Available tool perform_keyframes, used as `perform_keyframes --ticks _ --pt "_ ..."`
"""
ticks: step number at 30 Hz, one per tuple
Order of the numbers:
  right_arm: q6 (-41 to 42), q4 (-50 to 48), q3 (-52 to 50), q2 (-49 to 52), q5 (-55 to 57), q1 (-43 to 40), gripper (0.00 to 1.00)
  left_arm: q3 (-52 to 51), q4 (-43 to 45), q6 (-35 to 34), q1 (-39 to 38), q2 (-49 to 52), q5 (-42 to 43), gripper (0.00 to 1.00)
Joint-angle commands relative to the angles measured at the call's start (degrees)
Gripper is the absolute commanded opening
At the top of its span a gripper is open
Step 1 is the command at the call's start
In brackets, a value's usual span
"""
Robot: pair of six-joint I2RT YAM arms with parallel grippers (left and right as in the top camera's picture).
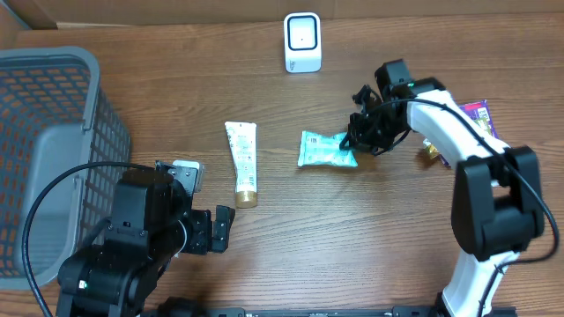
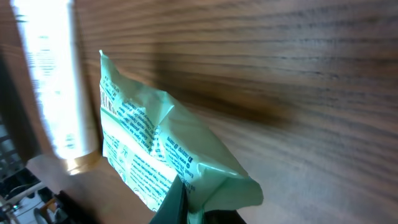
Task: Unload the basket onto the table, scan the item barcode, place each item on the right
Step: 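Lift the teal wipes pack up and back with the right gripper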
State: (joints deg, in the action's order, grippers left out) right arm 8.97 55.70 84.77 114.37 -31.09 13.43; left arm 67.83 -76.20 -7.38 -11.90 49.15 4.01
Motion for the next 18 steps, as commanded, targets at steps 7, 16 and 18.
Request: perform_keyframes --ticks 7,16,18 --pt "-4.04 9.27 10.43 -11.06 -3.02 0.0 0.04 0.09 0.15 -0.55 0.26 -0.02 -0.61 0.99" --pt "-7.82 13.88 15.96 -17.27 -4.66 0.04 0.04 0.09 0.15 -0.55 0.26 -0.02 -0.61 1.0" --pt "-7.98 13.88 16.02 -18.51 -4.68 0.04 0.04 0.09 0.15 -0.55 0.26 -0.02 -0.61 1.0"
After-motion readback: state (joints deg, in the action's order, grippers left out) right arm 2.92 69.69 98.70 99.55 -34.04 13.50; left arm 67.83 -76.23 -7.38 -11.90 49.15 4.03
